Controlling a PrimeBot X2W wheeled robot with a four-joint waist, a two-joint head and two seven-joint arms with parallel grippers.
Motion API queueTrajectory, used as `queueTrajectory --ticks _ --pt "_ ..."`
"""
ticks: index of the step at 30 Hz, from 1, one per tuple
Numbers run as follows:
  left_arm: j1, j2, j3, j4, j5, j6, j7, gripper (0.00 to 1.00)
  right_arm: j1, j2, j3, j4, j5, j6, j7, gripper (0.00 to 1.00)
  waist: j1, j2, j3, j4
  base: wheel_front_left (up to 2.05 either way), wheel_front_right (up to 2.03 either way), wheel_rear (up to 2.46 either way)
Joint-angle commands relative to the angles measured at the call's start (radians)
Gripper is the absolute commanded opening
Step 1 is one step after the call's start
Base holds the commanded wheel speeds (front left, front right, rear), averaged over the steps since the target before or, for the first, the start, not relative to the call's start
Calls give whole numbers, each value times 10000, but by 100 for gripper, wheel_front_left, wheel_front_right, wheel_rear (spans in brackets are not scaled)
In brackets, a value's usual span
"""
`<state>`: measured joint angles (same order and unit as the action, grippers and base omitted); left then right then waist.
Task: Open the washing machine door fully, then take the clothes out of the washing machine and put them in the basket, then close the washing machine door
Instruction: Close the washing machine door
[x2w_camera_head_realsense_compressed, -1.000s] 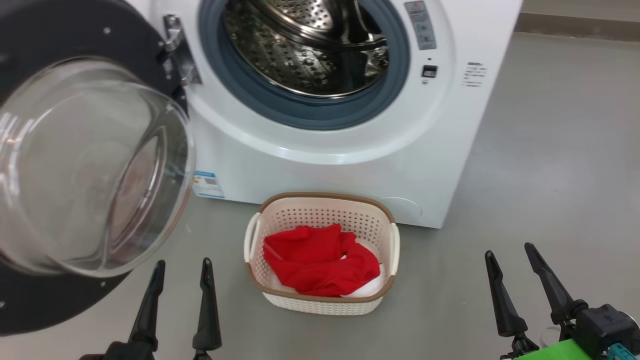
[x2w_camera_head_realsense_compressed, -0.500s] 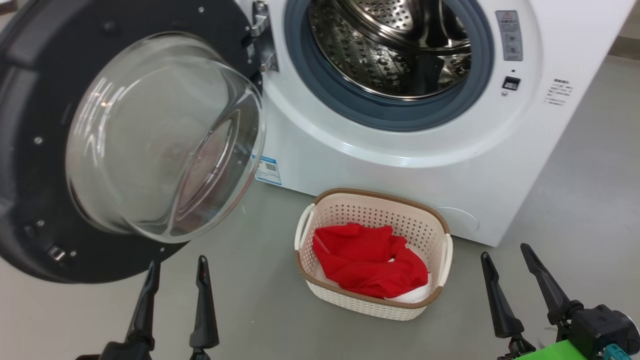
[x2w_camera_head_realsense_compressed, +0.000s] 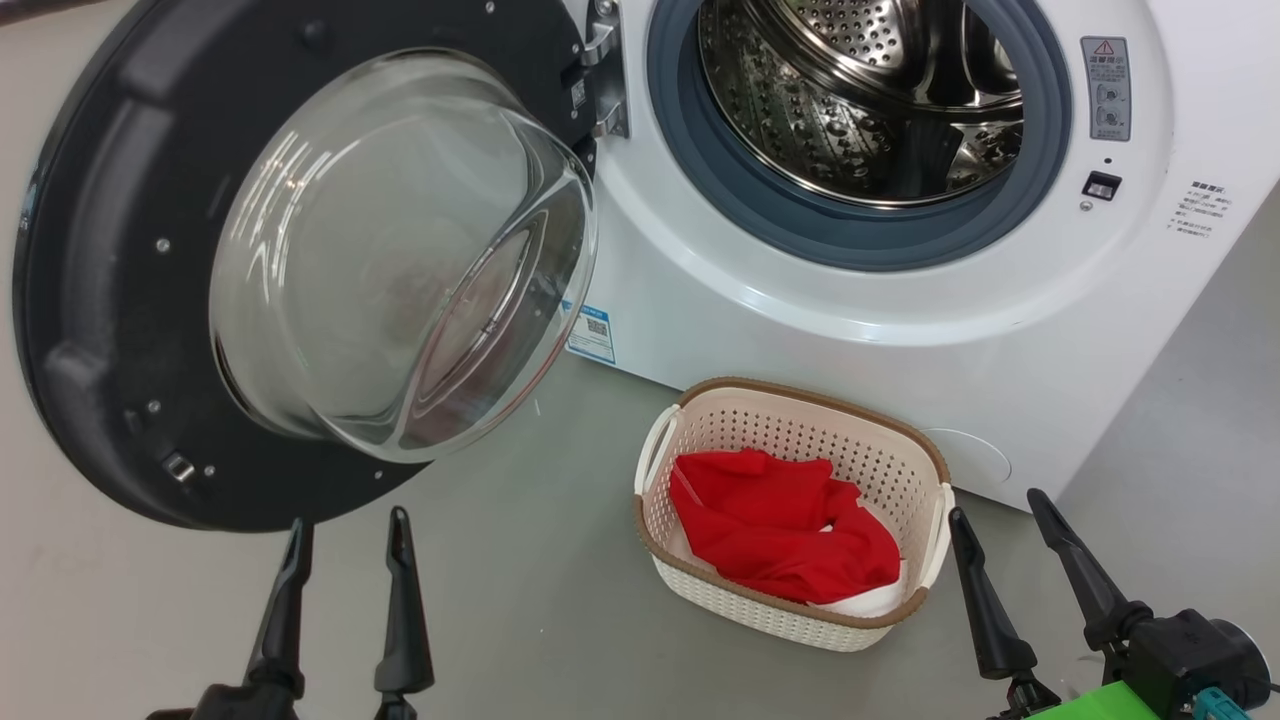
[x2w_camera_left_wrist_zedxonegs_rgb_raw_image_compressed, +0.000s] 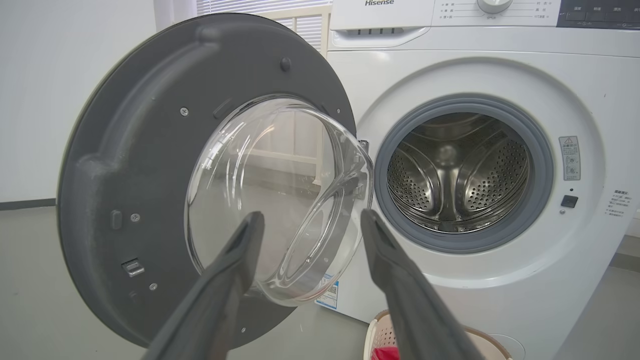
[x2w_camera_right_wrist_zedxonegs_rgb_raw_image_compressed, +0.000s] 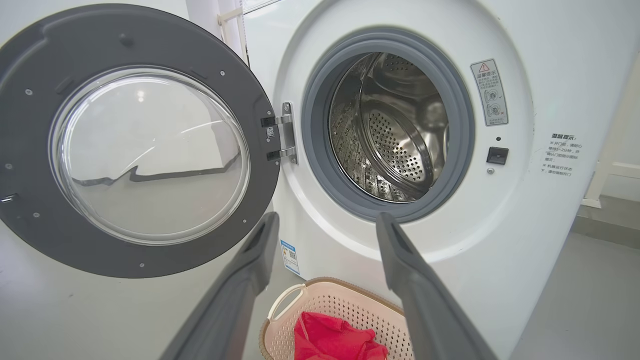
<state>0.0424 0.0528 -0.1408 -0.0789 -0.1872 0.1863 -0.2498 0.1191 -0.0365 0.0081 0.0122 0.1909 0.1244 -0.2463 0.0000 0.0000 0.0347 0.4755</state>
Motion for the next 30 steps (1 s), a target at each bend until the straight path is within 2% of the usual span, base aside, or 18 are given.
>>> queueTrajectory --ticks 1,2,3,10,15,17,21,24,30 --pt "-137 94 338 -323 -19 123 -116 78 -423 -137 190 -305 -86 63 2 100 0 0 17 22 0 0 0" --pt "-138 92 336 -354 -31 116 -116 31 -427 -137 191 -315 -94 63 14 100 0 0 25 24 0 0 0" --pt "-156 87 335 -440 -83 73 -117 0 -433 -137 190 -322 -102 63 27 100 0 0 31 27 0 0 0" --pt "-324 78 705 -1475 -52 -10 -118 0 -429 -137 179 -343 -144 63 106 100 0 0 25 -2 0 0 0" --pt "-568 154 1432 -2273 -115 -58 -119 0 -383 -137 189 -341 -114 63 137 100 0 0 -43 -54 0 0 0" --pt "-731 138 1924 -2413 -570 -127 -119 0 -369 -137 194 -332 -93 63 139 100 0 0 -75 -74 0 0 0" --pt "-1202 76 3196 -2104 -2226 -452 -119 0 -340 -137 201 -316 -22 63 141 100 0 0 -113 -101 0 0 0" --pt "-1753 57 4122 -1507 -3455 -891 -119 0 -338 -137 217 -325 -1 63 159 100 0 0 -105 -114 0 0 0" --pt "-3032 258 5181 12 -5633 -1512 137 0 -308 -137 216 -352 13 63 219 100 0 0 -93 -144 0 0 0"
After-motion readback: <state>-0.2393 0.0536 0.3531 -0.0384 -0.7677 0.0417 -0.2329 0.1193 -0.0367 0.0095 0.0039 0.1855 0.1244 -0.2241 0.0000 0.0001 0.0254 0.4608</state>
